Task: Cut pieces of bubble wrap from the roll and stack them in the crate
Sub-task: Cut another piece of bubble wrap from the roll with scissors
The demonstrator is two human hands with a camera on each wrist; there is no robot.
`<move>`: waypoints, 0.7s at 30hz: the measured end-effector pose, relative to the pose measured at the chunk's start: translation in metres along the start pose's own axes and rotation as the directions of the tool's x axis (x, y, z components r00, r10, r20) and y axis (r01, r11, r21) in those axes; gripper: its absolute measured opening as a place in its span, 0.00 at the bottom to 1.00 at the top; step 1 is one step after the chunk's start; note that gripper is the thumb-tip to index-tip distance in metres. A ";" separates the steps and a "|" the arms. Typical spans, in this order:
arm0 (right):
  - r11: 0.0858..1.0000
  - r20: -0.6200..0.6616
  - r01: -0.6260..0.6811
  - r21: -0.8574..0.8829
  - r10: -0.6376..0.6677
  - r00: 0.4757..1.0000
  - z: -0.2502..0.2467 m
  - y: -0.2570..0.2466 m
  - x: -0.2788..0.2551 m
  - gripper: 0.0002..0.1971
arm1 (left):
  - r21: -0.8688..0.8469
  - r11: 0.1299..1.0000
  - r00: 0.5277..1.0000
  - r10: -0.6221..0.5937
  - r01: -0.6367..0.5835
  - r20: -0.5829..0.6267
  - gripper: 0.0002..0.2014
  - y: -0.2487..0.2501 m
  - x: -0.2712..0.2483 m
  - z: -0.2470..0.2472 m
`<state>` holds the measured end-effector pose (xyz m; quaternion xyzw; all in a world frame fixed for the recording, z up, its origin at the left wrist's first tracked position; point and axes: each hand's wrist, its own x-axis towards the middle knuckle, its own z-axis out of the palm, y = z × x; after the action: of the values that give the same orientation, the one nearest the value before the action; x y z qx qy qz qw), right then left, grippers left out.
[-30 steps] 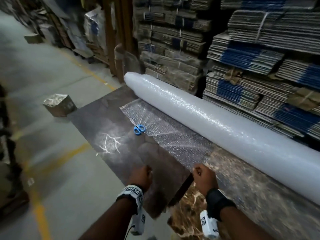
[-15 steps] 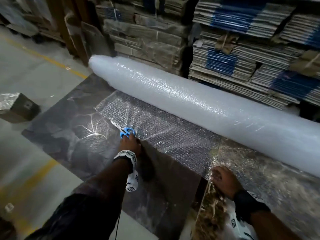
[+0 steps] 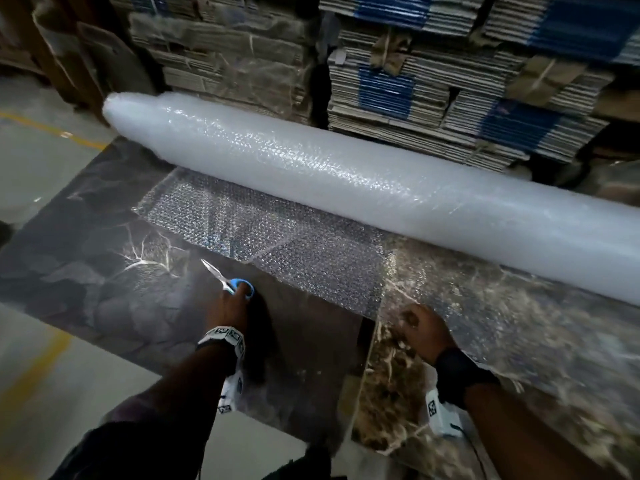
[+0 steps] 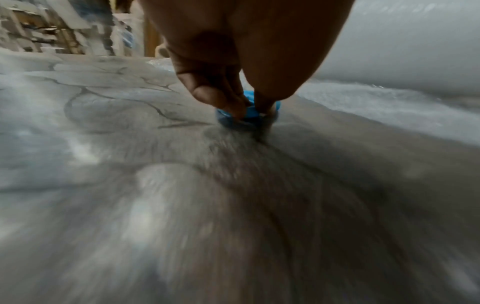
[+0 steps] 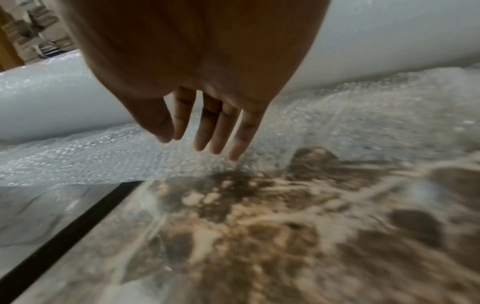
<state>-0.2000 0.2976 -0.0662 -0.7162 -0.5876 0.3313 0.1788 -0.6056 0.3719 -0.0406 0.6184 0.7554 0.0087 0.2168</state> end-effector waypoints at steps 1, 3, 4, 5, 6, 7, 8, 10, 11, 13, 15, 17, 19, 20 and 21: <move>1.000 -0.033 -0.023 -0.007 0.023 0.999 -0.005 0.009 -0.006 0.09 | -0.001 1.000 1.000 0.030 -0.030 0.006 0.07 0.005 -0.014 0.005; 0.998 -0.081 -0.055 -0.027 0.053 0.995 -0.020 0.025 -0.021 0.08 | -0.013 0.999 0.999 0.038 -0.038 0.034 0.08 0.019 -0.040 0.013; 0.997 -0.099 -0.064 -0.044 0.059 0.993 -0.029 0.037 -0.029 0.08 | -0.039 0.998 0.997 0.060 -0.058 0.050 0.10 0.030 -0.054 0.015; 0.995 -0.110 -0.077 -0.057 0.071 0.991 -0.038 0.048 -0.038 0.07 | -0.073 0.994 0.995 0.082 -0.079 0.047 0.12 0.041 -0.068 0.018; 0.994 -0.121 -0.094 -0.061 0.086 0.989 -0.047 0.059 -0.048 0.07 | -0.110 0.988 0.993 0.112 -0.108 0.029 0.13 0.055 -0.083 0.019; 0.992 -0.135 -0.110 -0.061 0.101 0.986 -0.056 0.071 -0.058 0.07 | -0.115 0.984 0.990 0.138 -0.137 0.002 0.14 0.071 -0.099 0.018; 0.991 -0.152 -0.121 -0.051 0.112 0.982 -0.067 0.081 -0.069 0.07 | -0.119 0.975 0.982 0.186 -0.187 -0.019 0.15 0.090 -0.116 0.019; 0.992 -0.179 -0.122 -0.023 0.116 0.977 -0.087 0.098 -0.090 0.08 | -0.119 0.945 0.952 0.306 -0.304 -0.003 0.18 0.129 -0.151 0.027; 0.992 -0.186 -0.129 -0.004 0.126 0.974 -0.097 0.107 -0.101 0.09 | -0.136 0.924 0.928 0.368 -0.358 0.058 0.21 0.148 -0.169 0.037; 0.985 -0.174 -0.172 0.024 0.174 0.969 -0.116 0.124 -0.121 0.08 | -0.167 0.872 0.851 0.487 -0.460 0.197 0.27 0.189 -0.202 0.065; 0.979 -0.146 -0.201 0.045 0.205 0.968 -0.132 0.144 -0.138 0.07 | -0.110 0.810 0.751 0.578 -0.577 0.318 0.21 0.232 -0.234 0.089; 0.971 -0.097 -0.231 0.060 0.236 0.967 -0.150 0.161 -0.156 0.13 | -0.114 0.737 0.654 0.650 -0.666 0.387 0.18 0.269 -0.260 0.107; 0.969 -0.073 -0.242 0.052 0.245 0.967 -0.162 0.171 -0.172 0.16 | -0.086 0.646 0.524 0.684 -0.759 0.507 0.13 0.287 -0.270 0.130; 0.974 -0.069 -0.224 0.041 0.227 0.972 -0.167 0.176 -0.180 0.16 | -0.046 0.605 0.482 0.676 -0.795 0.558 0.10 0.294 -0.274 0.138; 0.980 -0.052 -0.200 0.020 0.200 0.978 -0.168 0.178 -0.186 0.18 | 0.026 0.562 0.472 0.666 -0.826 0.577 0.10 0.292 -0.270 0.144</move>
<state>0.0268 0.0982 -0.0116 -0.7790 -0.5052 0.3326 0.1655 -0.2467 0.1503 -0.0033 0.8913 0.3088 -0.1742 0.2825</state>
